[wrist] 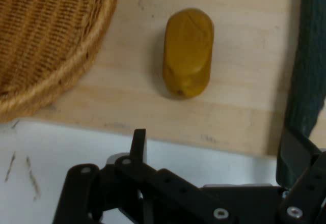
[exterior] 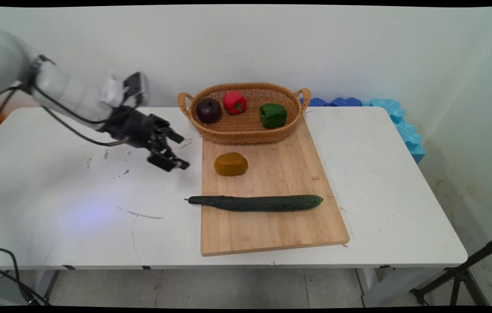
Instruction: Pick up the potato from the cutting board
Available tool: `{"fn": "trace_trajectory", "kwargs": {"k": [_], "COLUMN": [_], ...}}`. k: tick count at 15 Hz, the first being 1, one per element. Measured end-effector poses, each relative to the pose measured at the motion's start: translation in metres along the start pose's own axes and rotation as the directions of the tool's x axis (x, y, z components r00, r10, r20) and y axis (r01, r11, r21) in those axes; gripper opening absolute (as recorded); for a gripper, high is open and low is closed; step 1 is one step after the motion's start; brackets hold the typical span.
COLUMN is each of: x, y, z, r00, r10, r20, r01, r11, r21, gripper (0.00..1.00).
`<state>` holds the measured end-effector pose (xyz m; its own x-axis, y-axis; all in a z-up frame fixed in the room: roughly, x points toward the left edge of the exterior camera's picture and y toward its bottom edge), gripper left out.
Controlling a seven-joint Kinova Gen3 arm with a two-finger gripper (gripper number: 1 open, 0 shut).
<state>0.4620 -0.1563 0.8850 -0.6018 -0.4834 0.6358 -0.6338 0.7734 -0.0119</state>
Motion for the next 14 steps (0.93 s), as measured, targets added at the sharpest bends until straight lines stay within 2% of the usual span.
{"fn": "trace_trajectory", "kwargs": {"k": [7,14], "x": [0.037,0.05], "y": [0.002,0.006], "z": [0.07,0.112], "r00": [0.999,0.996], "r10": [0.01,0.024], "r20": [0.038,0.082], "r01": [-0.011,-0.027], "r11": [1.0,0.999], "r21": [0.027,0.026], "gripper": [1.0,1.0]}}
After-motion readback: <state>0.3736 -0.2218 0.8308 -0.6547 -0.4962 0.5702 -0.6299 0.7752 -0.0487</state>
